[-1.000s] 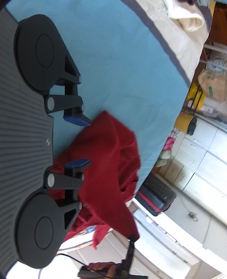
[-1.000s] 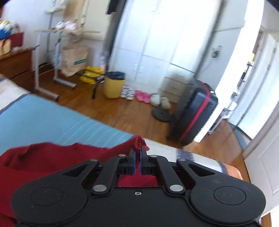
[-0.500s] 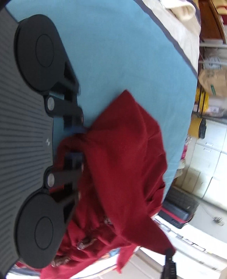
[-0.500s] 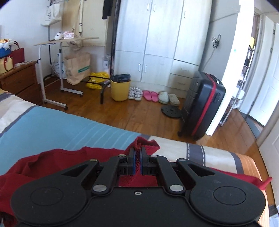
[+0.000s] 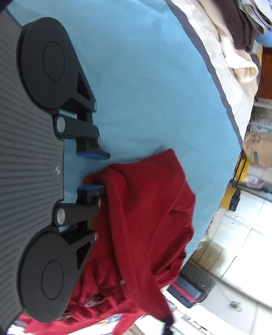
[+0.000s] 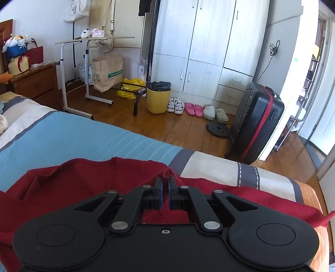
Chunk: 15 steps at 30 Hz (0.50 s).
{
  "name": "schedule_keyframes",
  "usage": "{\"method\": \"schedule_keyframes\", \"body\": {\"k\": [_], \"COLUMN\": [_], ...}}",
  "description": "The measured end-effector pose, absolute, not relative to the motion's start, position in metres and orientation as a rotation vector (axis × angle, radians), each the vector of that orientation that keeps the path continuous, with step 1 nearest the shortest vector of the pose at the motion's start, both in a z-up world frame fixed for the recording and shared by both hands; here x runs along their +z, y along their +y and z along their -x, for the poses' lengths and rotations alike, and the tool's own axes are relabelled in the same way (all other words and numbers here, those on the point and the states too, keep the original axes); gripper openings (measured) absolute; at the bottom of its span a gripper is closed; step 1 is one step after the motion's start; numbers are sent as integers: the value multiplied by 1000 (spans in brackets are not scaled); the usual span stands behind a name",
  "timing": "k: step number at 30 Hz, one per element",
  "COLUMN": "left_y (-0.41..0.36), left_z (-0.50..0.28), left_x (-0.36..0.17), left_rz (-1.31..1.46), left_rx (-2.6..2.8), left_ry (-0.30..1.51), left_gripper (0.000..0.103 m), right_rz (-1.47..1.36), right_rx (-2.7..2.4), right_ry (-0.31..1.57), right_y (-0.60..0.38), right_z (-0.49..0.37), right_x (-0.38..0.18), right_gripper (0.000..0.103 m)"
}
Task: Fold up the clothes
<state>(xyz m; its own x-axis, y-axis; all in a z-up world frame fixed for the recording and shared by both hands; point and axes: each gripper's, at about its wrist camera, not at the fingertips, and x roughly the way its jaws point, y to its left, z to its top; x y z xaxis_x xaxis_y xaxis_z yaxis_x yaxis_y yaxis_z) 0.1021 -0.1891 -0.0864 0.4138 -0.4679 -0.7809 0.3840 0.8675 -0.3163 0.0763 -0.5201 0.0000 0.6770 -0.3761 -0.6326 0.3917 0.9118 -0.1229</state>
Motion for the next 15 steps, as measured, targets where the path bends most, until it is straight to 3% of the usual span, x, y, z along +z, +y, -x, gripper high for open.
{"method": "schedule_keyframes", "body": {"k": [4,7,10,15], "left_y": [-192,-188,-170,-168], "left_z": [-103,-103,-103,-149], "left_x": [-78,-68,-54,-44], "left_rz": [57,4,14,67], "left_rx": [-601,-740,-829,-788], "left_ry": [1062,1109,1026,921], "left_gripper": [47,48,52,52], "right_rz": [-76,-89,-28,-61], "right_rx": [-390,-419,-492,-508], "right_ry": [610,646,779,819], "right_y": [-523,-529,-531,-534], "right_z": [-72,-71,-73,-63], "right_x": [18,10,-16,-31], "right_gripper": [5,5,6,6]}}
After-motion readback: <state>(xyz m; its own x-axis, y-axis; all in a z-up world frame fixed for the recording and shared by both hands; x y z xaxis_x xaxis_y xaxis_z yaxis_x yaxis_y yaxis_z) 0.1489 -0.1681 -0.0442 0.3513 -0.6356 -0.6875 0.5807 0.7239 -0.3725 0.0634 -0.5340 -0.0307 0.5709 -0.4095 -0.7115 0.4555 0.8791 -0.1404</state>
